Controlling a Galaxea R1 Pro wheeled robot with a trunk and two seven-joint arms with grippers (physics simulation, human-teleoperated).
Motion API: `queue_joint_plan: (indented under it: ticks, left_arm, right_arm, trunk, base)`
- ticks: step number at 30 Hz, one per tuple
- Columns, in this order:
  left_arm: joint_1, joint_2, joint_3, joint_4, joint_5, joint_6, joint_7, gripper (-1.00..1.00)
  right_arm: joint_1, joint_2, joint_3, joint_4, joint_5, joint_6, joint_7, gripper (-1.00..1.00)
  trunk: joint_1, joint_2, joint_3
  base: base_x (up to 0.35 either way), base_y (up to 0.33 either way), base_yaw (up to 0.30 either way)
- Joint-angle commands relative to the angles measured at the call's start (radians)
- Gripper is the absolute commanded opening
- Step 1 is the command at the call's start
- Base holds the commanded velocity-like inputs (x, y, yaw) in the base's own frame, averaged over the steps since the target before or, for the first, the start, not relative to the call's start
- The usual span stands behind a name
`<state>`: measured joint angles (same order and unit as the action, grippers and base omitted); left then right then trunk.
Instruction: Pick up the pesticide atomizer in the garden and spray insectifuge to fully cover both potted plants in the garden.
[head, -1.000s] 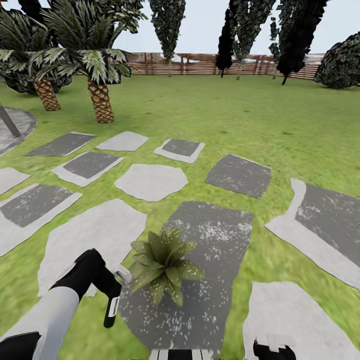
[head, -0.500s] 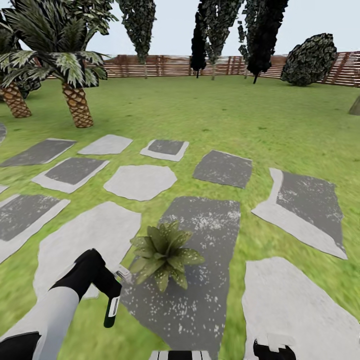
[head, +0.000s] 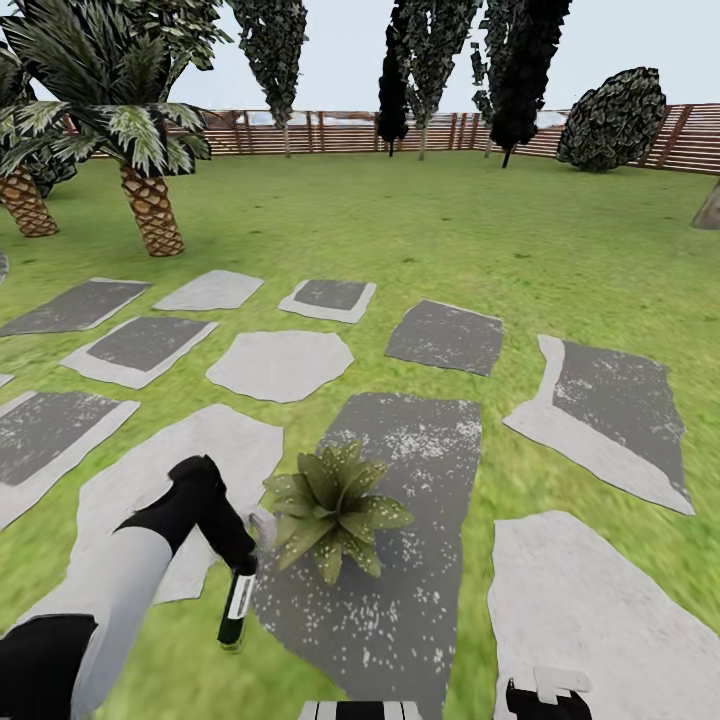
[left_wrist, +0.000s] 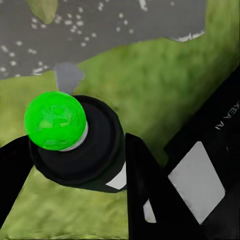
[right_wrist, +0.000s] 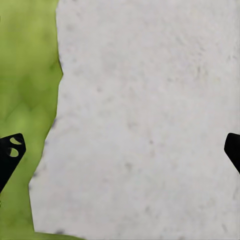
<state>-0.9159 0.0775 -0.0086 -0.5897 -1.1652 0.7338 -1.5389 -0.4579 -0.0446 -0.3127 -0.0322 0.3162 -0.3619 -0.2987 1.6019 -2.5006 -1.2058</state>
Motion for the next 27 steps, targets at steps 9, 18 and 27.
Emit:
queue_joint_plan:
  ticks: [9, 18, 27]
  left_arm:
    - [-0.093, -0.111, -0.021, 0.016, -0.199, 0.054, -0.032, -1.00]
    - [-0.082, -0.042, -0.015, 0.015, -0.190, 0.052, -0.032, -1.00]
    - [-0.081, -0.036, -0.011, 0.014, -0.186, 0.053, -0.032, -1.00]
  right_arm:
    - [-0.001, -0.003, -0.008, 0.003, 0.018, -0.003, -0.001, 1.00]
    - [-0.001, -0.003, -0.009, 0.002, 0.013, -0.003, -0.003, 1.00]
    - [-0.001, -0.003, -0.008, 0.001, 0.012, -0.003, -0.003, 1.00]
  trunk:
    - [0.000, 0.000, -0.001]
    - [0.000, 0.000, -0.001]
    - [0.000, 0.000, -0.001]
  base:
    - [0.000, 0.000, 0.000]
    - [0.000, 0.000, -0.067]
    - [-0.027, 0.120, -0.169]
